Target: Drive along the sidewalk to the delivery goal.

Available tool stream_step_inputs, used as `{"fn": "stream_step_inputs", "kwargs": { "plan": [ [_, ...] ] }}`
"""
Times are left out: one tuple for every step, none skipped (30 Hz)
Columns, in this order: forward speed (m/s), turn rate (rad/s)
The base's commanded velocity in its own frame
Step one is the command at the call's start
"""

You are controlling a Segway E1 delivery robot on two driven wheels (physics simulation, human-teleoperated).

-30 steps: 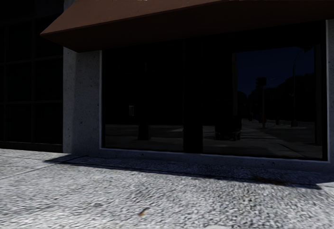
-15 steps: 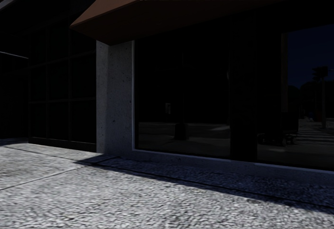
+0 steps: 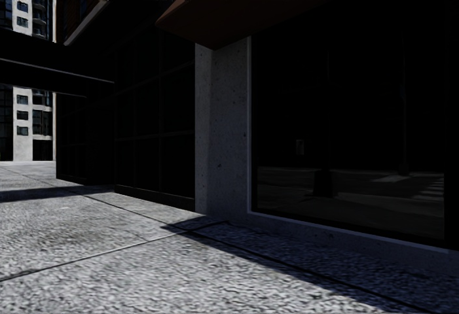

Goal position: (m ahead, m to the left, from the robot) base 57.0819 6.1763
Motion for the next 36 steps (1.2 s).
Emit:
{"fn": "stream_step_inputs", "kwargs": {
  "plan": [
    [1.08,0.68],
    [1.08,0.68],
    [1.09,0.68],
    [1.16,0.68],
    [1.22,0.68],
    [1.25,0.68],
    [1.25,0.68],
    [1.32,0.68],
    [1.61,0.68],
    [2.00,0.68],
    [2.00,0.68],
    [2.00,0.68],
    [2.00,0.68],
    [2.00,0.67],
    [2.00,0.67],
    [2.00,0.67],
    [2.00,0.67],
    [2.00,0.66],
    [2.00,0.66],
    [2.00,0.66],
    [2.00,0.66],
    [2.00,0.65],
    [2.00,0.65],
    [2.00,0.65],
    [2.00,0.65],
    [2.00,0.65],
    [2.00,0.65],
    [2.00,0.65],
    [2.00,0.65],
    [2.00,0.65],
    [2.00,0.65],
    [2.00,0.65],
    [2.00,0.65],
    [2.00,0.65],
    [2.00,0.65],
    [2.00,0.61]
  ]
}}
